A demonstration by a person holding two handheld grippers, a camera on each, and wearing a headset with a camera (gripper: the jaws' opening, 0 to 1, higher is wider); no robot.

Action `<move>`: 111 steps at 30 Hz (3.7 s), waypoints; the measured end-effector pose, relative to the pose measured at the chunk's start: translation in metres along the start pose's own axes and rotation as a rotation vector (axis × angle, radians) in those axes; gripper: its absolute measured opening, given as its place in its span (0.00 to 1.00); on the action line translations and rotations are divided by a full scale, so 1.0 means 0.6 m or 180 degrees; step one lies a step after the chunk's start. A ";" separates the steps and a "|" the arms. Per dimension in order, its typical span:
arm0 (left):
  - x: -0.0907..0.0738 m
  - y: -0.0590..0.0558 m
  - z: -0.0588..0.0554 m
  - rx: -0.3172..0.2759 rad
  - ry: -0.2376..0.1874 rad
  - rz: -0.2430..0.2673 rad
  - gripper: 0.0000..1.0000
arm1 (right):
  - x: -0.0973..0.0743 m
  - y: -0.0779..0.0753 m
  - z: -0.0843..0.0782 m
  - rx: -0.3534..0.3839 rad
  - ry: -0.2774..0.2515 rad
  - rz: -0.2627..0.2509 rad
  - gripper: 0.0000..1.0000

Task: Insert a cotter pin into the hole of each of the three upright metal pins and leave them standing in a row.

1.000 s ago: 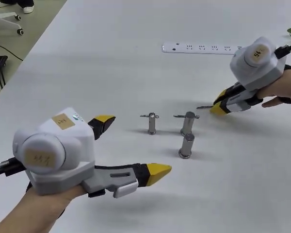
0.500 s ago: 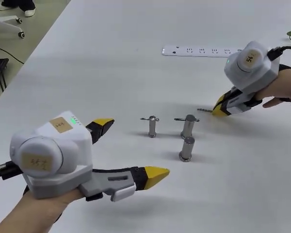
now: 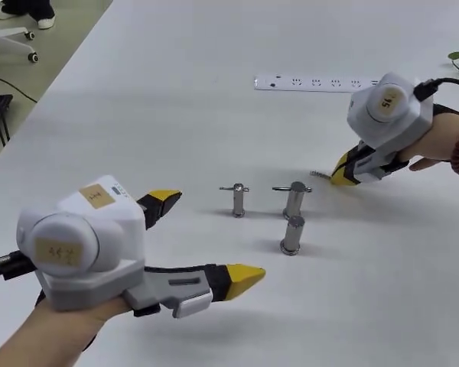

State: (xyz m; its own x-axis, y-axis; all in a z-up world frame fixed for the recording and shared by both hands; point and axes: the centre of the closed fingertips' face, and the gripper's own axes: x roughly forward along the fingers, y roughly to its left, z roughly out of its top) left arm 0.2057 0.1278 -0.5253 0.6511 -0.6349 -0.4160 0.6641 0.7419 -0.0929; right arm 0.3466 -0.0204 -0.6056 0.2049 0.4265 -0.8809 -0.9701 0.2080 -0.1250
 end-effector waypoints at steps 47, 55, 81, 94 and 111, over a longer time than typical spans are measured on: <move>0.026 -0.034 0.048 -0.0538 0.0083 -0.0439 0.41 | -0.130 0.166 0.133 -0.0935 -0.0865 -0.0278 0.00; 0.032 -0.049 0.052 -0.0649 0.0113 -0.0570 0.30 | -0.128 0.195 0.147 -0.1075 -0.0920 -0.0163 0.00; 0.029 -0.081 0.059 -0.1012 0.0165 -0.0846 0.04 | -0.129 0.252 0.178 -0.1336 -0.1003 -0.0006 0.00; 0.031 -0.080 0.058 -0.1098 0.0122 -0.0840 0.00 | -0.130 0.255 0.181 -0.1360 -0.0998 0.0010 0.00; 0.028 -0.082 0.057 -0.0985 0.0054 -0.0880 0.00 | -0.129 0.259 0.183 -0.1359 -0.1004 0.0038 0.00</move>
State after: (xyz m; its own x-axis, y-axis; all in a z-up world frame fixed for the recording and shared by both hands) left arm 0.1963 0.0732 -0.4968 0.4559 -0.8175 -0.3519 0.6694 0.5755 -0.4698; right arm 0.1942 0.0758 -0.5067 0.1588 0.6844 -0.7116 -0.9257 -0.1474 -0.3483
